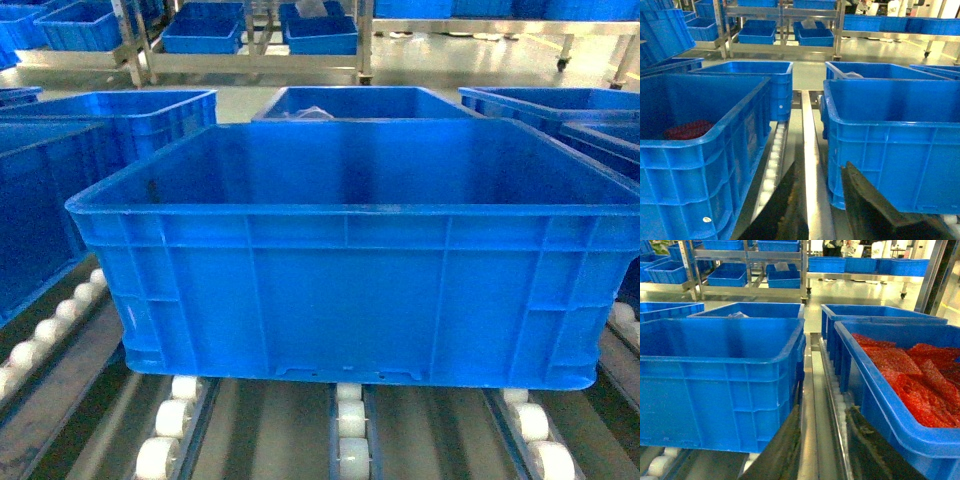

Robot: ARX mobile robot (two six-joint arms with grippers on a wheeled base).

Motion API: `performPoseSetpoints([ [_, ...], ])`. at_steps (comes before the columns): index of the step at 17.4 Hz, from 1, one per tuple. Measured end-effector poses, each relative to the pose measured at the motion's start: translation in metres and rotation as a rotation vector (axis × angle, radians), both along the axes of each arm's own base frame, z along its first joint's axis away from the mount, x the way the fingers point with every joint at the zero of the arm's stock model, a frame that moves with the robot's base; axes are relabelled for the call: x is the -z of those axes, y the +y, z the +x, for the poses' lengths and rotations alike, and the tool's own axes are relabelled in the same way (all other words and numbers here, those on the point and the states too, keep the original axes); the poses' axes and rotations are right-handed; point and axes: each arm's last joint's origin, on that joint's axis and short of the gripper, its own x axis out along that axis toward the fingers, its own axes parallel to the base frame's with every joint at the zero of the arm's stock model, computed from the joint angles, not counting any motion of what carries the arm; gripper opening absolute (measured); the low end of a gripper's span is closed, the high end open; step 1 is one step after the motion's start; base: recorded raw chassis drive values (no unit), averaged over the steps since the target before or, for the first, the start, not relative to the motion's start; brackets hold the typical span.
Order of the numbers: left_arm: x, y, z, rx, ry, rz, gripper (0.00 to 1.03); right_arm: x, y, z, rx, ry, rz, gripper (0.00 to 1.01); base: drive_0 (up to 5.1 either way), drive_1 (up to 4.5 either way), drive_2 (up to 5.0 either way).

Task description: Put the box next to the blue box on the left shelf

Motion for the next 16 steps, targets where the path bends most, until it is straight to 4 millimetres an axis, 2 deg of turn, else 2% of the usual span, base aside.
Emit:
performPoseSetpoints([
  [3,0.0000,0.0000,0.0000,0.000,0.000,0.000,0.61,0.0000,0.0000,0.0000,0.000,0.000,0.000,0.62,0.0,0.00,0.0],
  [5,0.0000,0.0000,0.0000,0.000,0.000,0.000,0.90,0.0000,0.0000,0.0000,0.000,0.000,0.000,0.91,0.0,0.00,0.0],
  [6,0.0000,0.0000,0.0000,0.000,0.000,0.002,1.00,0.0000,0.0000,0.0000,0.000,0.000,0.000,1.00,0.0,0.00,0.0],
  [7,0.0000,0.0000,0.0000,0.000,0.000,0.002,0.98,0.0000,0.0000,0.0000,0.000,0.000,0.000,0.98,0.0,0.00,0.0],
  [16,0.0000,0.0000,0.0000,0.000,0.000,0.002,0.98,0.0000,0.0000,0.0000,0.000,0.000,0.000,0.98,0.0,0.00,0.0],
])
